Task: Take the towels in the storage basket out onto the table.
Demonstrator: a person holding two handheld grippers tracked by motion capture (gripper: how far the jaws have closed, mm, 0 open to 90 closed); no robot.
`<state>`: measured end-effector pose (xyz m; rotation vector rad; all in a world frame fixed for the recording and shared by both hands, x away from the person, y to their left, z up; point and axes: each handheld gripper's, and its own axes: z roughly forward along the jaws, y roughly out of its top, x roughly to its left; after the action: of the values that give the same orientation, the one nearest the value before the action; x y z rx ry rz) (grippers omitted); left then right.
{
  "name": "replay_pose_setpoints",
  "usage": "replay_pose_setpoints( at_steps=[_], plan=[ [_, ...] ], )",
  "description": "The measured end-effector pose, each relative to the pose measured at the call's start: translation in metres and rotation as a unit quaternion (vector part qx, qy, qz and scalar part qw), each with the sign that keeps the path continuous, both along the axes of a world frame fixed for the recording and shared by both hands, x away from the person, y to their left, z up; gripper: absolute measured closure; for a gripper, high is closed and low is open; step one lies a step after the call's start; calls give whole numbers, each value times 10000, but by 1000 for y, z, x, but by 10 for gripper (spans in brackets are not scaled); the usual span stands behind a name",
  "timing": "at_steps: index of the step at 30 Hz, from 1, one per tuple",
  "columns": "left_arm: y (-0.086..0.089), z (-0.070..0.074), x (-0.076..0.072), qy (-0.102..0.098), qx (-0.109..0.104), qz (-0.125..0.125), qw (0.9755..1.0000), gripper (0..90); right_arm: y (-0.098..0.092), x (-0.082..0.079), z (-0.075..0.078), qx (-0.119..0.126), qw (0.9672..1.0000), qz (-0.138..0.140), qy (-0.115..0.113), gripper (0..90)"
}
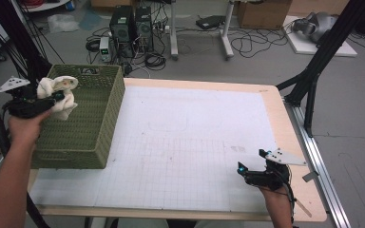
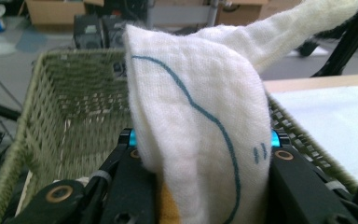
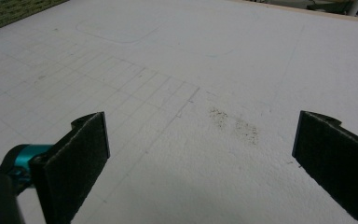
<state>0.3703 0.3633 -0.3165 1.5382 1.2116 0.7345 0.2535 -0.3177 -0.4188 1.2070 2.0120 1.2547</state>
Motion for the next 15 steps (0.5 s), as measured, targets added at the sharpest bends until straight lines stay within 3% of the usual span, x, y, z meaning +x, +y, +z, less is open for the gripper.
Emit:
replay_pose_setpoints(
  at_steps=[3, 9, 15],
  plan=[
    [-8, 7, -7, -156, 12, -186, 9997, 699, 0, 0, 0, -14, 10000, 13, -10, 29],
    [-35, 22, -15, -509, -85, -691, 9963, 699, 2, 0, 0, -10, 10000, 23, 8, 29],
    [-76, 34, -16, -753, -188, -1292, 9886, 698, 1, -1, 1, -12, 10000, 14, -20, 29]
  ],
)
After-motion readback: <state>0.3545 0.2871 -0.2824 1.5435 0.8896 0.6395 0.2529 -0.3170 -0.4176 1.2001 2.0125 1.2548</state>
